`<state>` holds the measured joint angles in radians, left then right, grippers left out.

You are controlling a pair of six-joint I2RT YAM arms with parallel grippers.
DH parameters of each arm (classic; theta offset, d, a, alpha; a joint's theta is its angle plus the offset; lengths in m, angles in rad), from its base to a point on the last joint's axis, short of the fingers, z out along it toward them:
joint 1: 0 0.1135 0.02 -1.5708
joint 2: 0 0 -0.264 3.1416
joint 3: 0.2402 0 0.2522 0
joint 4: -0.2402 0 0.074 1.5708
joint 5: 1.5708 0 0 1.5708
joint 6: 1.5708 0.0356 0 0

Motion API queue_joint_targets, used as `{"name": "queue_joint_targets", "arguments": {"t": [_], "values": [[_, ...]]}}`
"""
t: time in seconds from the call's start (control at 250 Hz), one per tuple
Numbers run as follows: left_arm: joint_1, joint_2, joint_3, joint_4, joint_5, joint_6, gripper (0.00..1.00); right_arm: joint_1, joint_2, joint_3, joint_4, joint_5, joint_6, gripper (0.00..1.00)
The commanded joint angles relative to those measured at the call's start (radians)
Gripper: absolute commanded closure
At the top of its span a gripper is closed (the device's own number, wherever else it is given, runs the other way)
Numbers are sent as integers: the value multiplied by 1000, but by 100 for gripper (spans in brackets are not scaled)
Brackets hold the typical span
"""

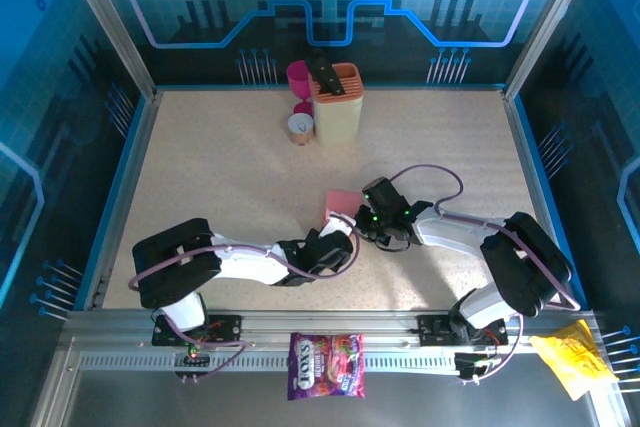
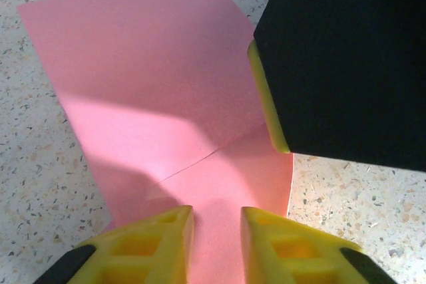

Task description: Fold a paper plane with a square sheet of paper (pick it up from the middle)

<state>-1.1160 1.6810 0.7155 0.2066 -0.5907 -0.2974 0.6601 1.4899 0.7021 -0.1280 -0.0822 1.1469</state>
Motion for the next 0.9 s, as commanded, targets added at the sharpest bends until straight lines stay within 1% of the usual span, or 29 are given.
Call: {"name": "queue_joint_targets", "arguments": {"t": [0.0,0.116,0.16,0.24,0.391,0.531,0.611,0.743,0.899], "values": [[-15,38,-23,-15,18,17,75,15,-15,27,48,-50,15,100],[-13,29,-39,-3,21,17,78,15,-21,17,47,-44,21,100],[-13,20,-47,3,20,14,78,15,-24,15,47,-42,26,100],[-13,-21,-84,32,23,2,72,15,-24,14,47,-41,38,100],[-15,-147,-165,51,-3,-19,57,13,-29,22,44,-42,56,100],[-19,-220,-204,45,2,-6,49,13,-34,44,24,-39,63,100],[-23,-218,-210,60,2,7,47,13,-34,56,14,-36,69,100],[-34,-173,-191,98,-2,28,45,14,-33,69,5,-40,82,100],[-50,-110,-153,142,-67,67,45,16,-35,64,-4,-40,86,100]]}}
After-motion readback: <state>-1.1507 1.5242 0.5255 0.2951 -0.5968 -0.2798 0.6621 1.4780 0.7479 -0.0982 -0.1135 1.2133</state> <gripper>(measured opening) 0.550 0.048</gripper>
